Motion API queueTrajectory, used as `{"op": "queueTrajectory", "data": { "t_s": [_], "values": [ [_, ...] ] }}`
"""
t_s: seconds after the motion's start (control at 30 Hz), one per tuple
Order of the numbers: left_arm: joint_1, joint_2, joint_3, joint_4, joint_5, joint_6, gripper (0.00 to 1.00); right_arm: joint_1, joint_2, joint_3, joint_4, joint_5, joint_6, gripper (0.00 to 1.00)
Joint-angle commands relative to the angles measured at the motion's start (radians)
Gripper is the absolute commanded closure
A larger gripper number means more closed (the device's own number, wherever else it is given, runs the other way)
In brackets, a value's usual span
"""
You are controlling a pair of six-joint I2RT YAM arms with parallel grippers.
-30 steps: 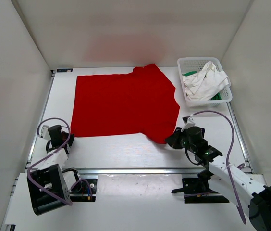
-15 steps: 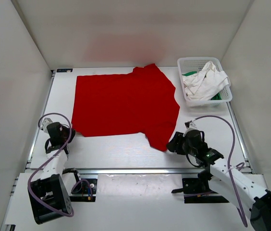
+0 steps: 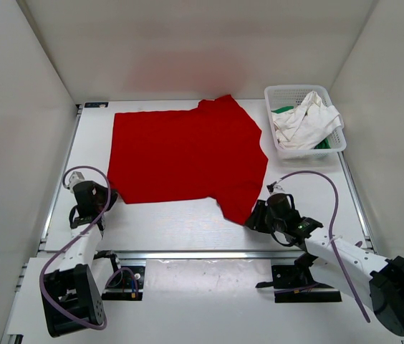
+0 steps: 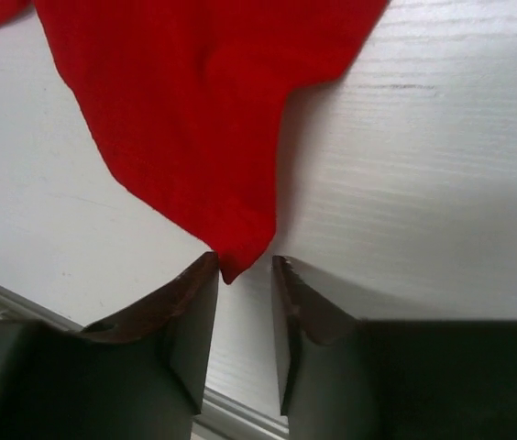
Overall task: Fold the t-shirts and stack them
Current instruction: Grap the side of the flattened tshirt closest away from the robot with both arms, then fold the flattened tshirt in 1/3 of the way
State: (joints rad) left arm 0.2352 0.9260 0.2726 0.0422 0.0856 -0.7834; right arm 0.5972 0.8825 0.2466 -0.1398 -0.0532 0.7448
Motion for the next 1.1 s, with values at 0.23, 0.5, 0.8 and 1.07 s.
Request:
{"op": "queueTrajectory", "data": {
  "t_s": [0.23, 0.5, 0.8, 1.07],
  "values": [
    [0.051, -0.007, 0.019, 0.021, 0.182, -0.013, 1.0, 0.108, -0.092, 0.033, -0.009, 0.177, 0.01, 1.0],
    [0.097, -0.055, 0.207, -0.188, 0.303, 0.104, 1.0, 0.194, -0.39, 0.144, -0.361, 0.193, 0.087, 1.0],
    [0.095, -0.064, 0.355, -0.367, 0.228, 0.188, 1.0, 0.155, -0.343, 0.476, -0.573, 0.198, -0.039, 1.0],
    [0.09, 0.054, 0.244, -0.179, 0.198, 0.122, 1.0, -0.316, -0.123, 0.315, -0.278, -0.2, -0.26, 1.0]
  ]
}}
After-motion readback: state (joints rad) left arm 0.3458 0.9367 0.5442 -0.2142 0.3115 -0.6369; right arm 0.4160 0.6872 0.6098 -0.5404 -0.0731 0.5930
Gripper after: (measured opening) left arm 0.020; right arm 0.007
